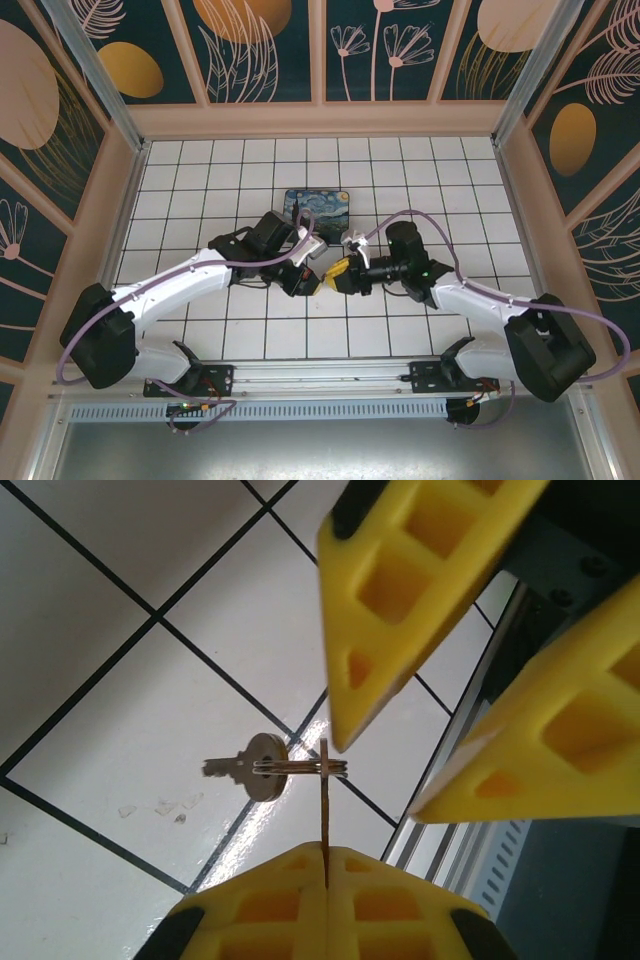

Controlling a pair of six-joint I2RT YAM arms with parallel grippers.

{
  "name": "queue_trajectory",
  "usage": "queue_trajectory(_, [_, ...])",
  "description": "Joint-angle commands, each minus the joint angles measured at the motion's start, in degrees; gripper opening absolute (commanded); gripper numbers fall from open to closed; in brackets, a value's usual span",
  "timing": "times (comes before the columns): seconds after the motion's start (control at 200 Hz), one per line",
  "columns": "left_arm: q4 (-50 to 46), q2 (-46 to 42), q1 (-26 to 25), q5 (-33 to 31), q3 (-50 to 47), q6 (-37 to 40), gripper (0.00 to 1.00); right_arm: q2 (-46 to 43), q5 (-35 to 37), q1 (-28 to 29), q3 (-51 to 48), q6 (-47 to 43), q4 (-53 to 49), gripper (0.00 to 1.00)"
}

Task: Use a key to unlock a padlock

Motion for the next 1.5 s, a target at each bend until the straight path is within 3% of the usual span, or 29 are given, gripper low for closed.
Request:
queue_trajectory(0.0, [0.72,-1.28,-0.01,1.97,1.29,0.3,0.0,1.51,-3.29,-0.45,2.1,-1.72,0.27,0.26])
queue_trajectory(0.53, [1.06,-2.49,-0.02,5.0,1.29,1.44,0.0,5.69,-11.2,-1.5,4.92,-2.13,0.68,0.29])
queue_trajectory(0.756, [0.66,-3.63,-0.07,4.8,1.29,1.09,0.0,2.98,-10.31,-7.73,3.3,-0.76,1.1,0.31])
queue_trajectory(1.171, [0.13,-2.96,-0.02,5.35,3.41,1.28,0.0,5.85,-15.51,-5.04,7.04,-3.76,0.1,0.4])
queue_trajectory(1.496, [-0.59,-2.83,-0.06,5.08,4.01,1.35,0.0,6.3,-15.55,-4.68,6.34,-3.49,1.16,0.34])
